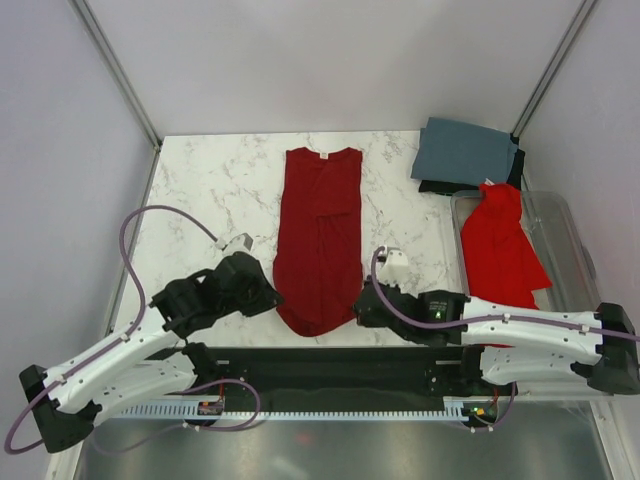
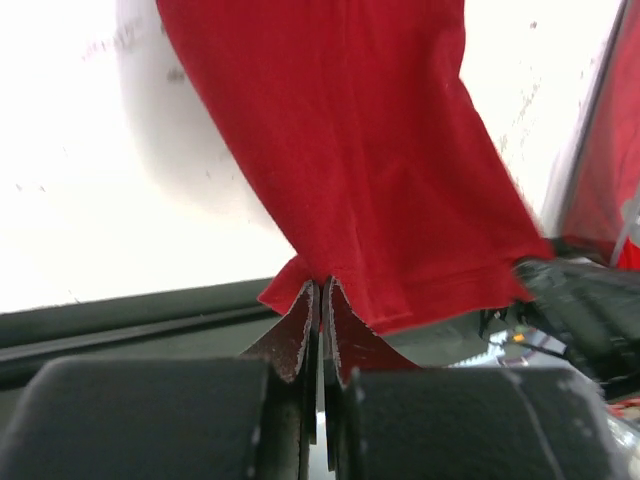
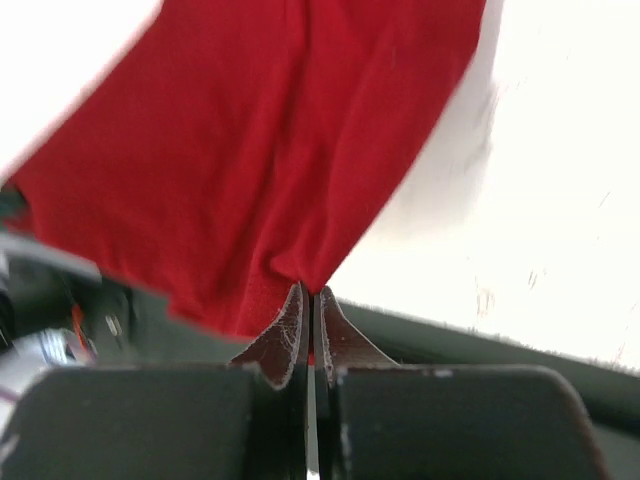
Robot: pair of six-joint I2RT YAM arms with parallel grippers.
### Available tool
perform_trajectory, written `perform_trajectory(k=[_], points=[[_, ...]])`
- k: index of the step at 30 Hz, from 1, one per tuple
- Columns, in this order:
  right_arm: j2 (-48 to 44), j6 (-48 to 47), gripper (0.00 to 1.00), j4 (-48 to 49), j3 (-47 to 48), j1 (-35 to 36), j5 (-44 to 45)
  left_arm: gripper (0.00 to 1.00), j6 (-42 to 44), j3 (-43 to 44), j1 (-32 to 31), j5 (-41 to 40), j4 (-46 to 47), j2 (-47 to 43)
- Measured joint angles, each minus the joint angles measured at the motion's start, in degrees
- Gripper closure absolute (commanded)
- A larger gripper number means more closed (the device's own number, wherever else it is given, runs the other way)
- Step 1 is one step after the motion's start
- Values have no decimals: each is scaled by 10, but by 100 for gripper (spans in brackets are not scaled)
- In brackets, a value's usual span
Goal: Fold and stack the t-shirts
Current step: Fold the tshirt
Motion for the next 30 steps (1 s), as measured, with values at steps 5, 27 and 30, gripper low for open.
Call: perform_trajectory(k=[5,27,30], points=[[35,-70,100,-17,73,-97,10,98,38,67,3,-44,-12,71],[301,-323,100,28,275,-362,-112,98,264,282,277,35,79,422],[338,-342,100,38,294,-382,-130,98,276,300,289,51,90,474]])
